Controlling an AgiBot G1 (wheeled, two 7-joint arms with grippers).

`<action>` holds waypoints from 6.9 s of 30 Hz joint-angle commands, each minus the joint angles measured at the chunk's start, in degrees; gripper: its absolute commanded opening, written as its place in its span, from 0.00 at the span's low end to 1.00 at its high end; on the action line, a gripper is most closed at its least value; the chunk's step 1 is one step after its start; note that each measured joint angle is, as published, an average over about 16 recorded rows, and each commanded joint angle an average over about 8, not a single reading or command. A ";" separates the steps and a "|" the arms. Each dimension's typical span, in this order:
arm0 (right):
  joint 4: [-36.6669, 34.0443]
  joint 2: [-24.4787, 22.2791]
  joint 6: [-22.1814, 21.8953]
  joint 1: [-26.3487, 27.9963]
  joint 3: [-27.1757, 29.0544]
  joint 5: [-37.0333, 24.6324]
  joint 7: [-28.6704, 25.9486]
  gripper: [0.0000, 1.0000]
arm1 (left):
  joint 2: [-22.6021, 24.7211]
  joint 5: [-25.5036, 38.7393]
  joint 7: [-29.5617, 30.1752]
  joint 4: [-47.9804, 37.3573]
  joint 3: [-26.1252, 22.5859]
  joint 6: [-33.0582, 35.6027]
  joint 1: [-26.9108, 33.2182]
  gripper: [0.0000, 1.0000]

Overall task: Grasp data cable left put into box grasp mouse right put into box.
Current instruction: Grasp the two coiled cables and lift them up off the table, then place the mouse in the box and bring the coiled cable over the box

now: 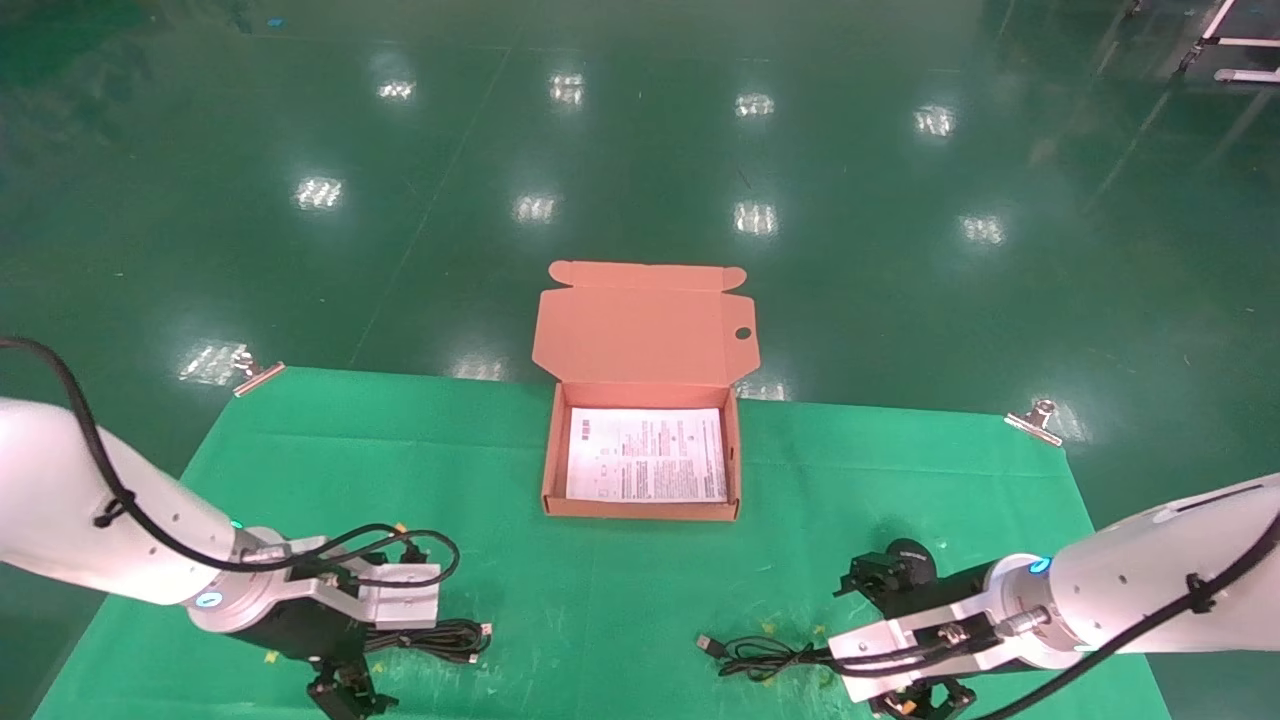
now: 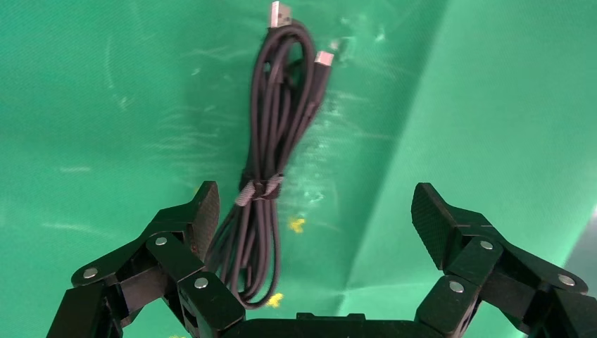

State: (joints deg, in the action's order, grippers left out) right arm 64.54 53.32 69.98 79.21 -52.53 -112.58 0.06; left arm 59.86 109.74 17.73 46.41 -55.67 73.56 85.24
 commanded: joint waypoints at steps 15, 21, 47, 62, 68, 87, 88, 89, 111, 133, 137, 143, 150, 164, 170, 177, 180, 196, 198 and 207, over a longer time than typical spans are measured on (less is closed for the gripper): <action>-10.66 5.07 -6.66 -1.52 0.35 0.81 4.48 1.00 | 5.45 -2.01 -9.15 -18.20 1.20 -5.49 1.47 1.00; -13.33 6.73 -8.48 -1.84 -0.06 0.19 6.45 1.00 | 6.62 -2.13 -12.13 -21.77 1.30 -6.89 1.99 0.73; -15.85 8.14 -10.55 -2.25 -0.26 -0.51 7.38 0.00 | 7.01 -2.90 -13.83 -24.57 1.83 -7.88 2.19 0.00; -15.57 8.00 -10.29 -2.15 -0.26 -0.48 7.33 0.00 | 6.96 -2.79 -13.70 -24.22 1.77 -7.76 2.16 0.00; -15.53 7.98 -10.25 -2.13 -0.26 -0.46 7.31 0.00 | 6.94 -2.77 -13.68 -24.16 1.75 -7.75 2.15 0.00; -15.21 7.51 -10.44 -1.80 0.23 0.00 6.95 0.00 | 6.51 -2.82 -13.73 -23.53 1.86 -7.60 2.73 0.00; -14.91 7.09 -10.56 -1.58 0.62 0.35 6.64 0.00 | 6.22 -2.85 -13.73 -23.08 1.95 -7.50 3.09 0.00; -14.48 6.56 -10.68 -1.29 1.09 0.77 6.24 0.00 | 5.86 -2.82 -13.70 -22.45 2.00 -7.38 3.52 0.00; -6.07 6.24 -19.83 14.04 10.89 4.71 0.93 0.00 | -2.59 7.68 -0.35 9.10 2.44 -13.00 10.61 0.00; -27.86 21.91 -24.60 24.61 14.17 14.51 20.38 0.00 | 3.69 12.00 -0.43 4.84 4.28 -21.18 18.86 0.00; -29.30 22.48 -24.58 25.24 14.43 15.24 21.50 0.00 | 4.01 12.07 -0.52 4.72 4.29 -21.17 19.35 0.00; -29.71 22.64 -24.44 24.85 14.10 15.45 21.83 0.00 | 3.72 12.05 -0.44 4.95 4.04 -20.44 18.92 0.00; -28.99 22.57 -23.80 22.90 13.27 15.68 21.19 0.00 | 2.10 13.18 1.37 6.59 3.30 -18.27 17.63 0.00; -28.67 23.99 -25.18 19.59 10.51 16.79 19.83 0.00 | -1.55 18.10 8.01 10.41 2.05 -13.52 16.72 0.00; -28.66 24.18 -25.69 18.03 8.09 17.43 19.43 0.00 | -2.25 19.41 10.05 12.19 1.78 -12.33 16.42 0.00; -28.45 24.49 -26.87 16.03 4.76 18.72 18.25 0.00 | -2.55 20.03 11.19 13.48 1.71 -11.97 16.13 0.00; -27.98 24.66 -27.65 15.26 2.98 19.49 17.66 0.00 | -2.62 20.16 11.42 13.76 1.70 -11.90 16.07 0.00; -27.80 24.72 -33.97 12.82 -7.05 26.36 13.71 0.00 | -2.74 20.37 11.81 14.22 1.69 -11.79 15.95 0.00; -29.32 24.65 -34.39 12.73 -7.90 27.18 13.04 0.00 | -2.74 20.37 11.82 14.23 1.69 -11.78 15.95 0.00; -36.75 24.80 -34.78 12.15 -11.62 29.67 7.89 0.00 | -2.75 20.39 11.84 14.26 1.69 -11.78 15.95 0.00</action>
State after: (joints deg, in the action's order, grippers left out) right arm 28.58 78.12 35.23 91.38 -64.29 -83.03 7.88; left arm 57.11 130.13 29.57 60.67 -53.99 61.78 101.19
